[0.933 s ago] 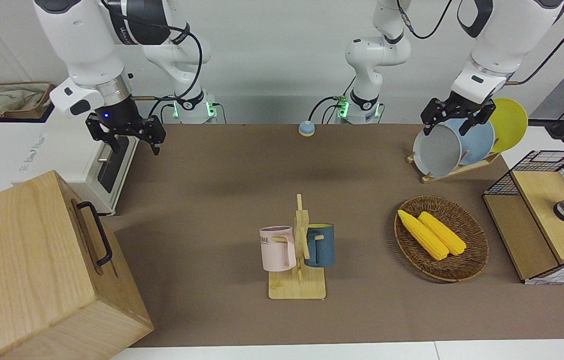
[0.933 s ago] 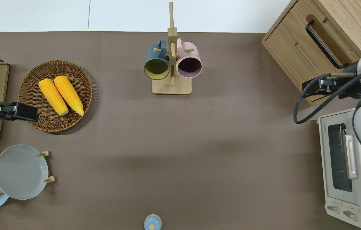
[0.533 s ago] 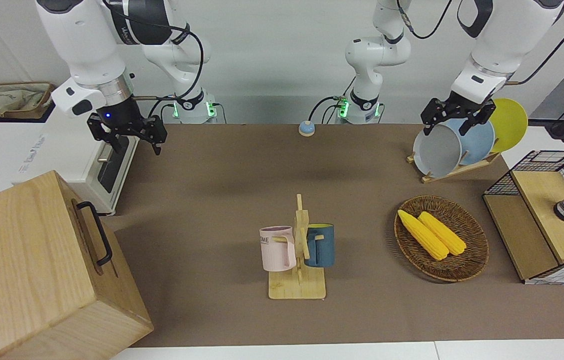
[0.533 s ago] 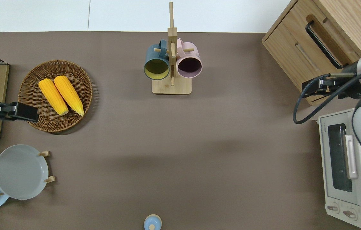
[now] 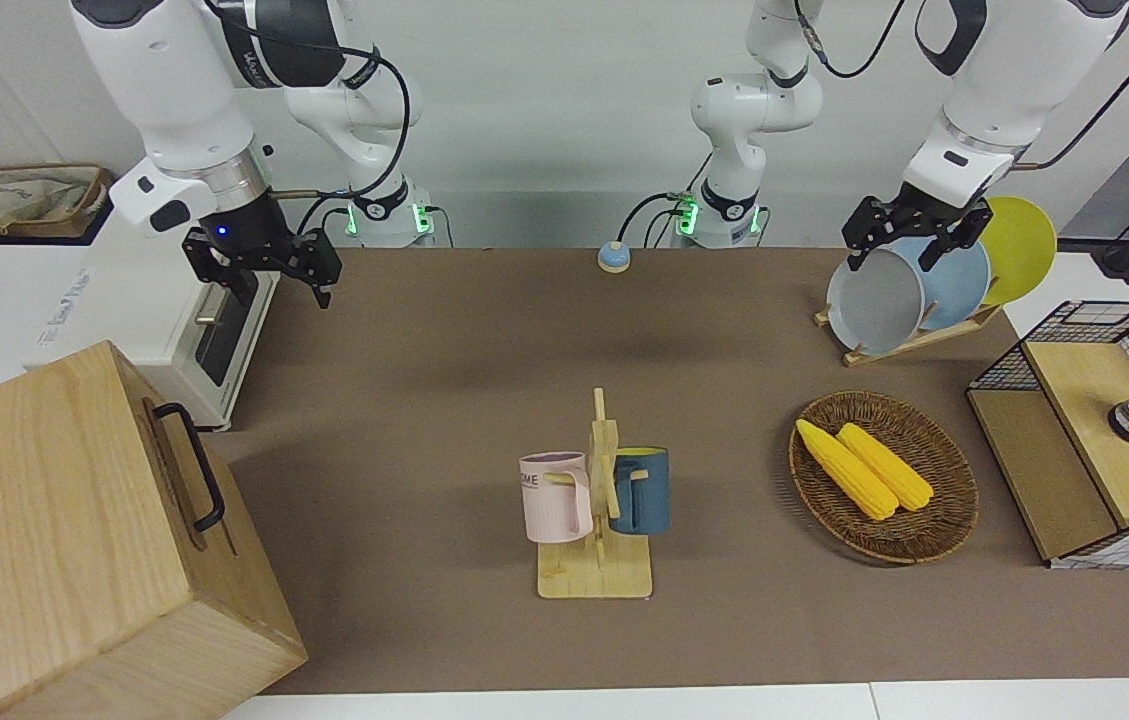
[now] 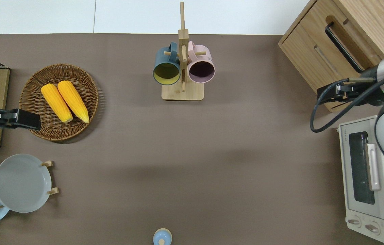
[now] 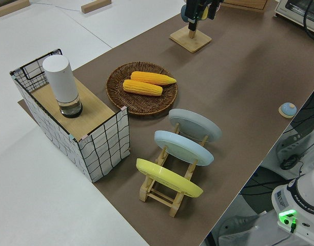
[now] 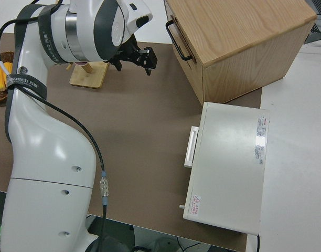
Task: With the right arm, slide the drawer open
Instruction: 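Lift the right gripper from its rest pose toward the wooden drawer, then reach the right gripper up to the black drawer handle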
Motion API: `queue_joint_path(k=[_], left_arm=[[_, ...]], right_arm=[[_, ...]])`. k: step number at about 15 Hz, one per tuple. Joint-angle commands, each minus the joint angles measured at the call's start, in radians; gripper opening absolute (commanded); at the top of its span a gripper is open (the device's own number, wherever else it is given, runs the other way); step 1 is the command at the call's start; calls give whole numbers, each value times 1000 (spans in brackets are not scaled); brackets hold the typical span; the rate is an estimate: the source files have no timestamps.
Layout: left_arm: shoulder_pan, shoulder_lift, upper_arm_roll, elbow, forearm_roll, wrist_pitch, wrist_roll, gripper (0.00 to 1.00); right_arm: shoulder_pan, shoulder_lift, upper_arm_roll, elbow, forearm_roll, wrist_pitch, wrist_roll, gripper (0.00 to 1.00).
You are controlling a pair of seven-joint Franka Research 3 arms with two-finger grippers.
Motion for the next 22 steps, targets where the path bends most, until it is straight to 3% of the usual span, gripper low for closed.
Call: queue_joint_path(k=[1,7,11,18,22], left_arm=[[4,11,-6,24,17,-20,10,993],[4,11,-6,24,17,-20,10,993],[4,11,-6,26,17,-20,10,993],[4,11,-6,26,17,-20,10,993],[4,11,-6,26,17,-20,10,993]], right_arm=[[10,-1,-2,-5,-2,-20,-21,990],[118,1,-2,-16,-250,-31,-20,990],[142,4,0,-51,-414,-17,-26,990],[273,56,0,-59,-735,-8,-12,990],[300,67,0,-135,-922,64,5,990]])
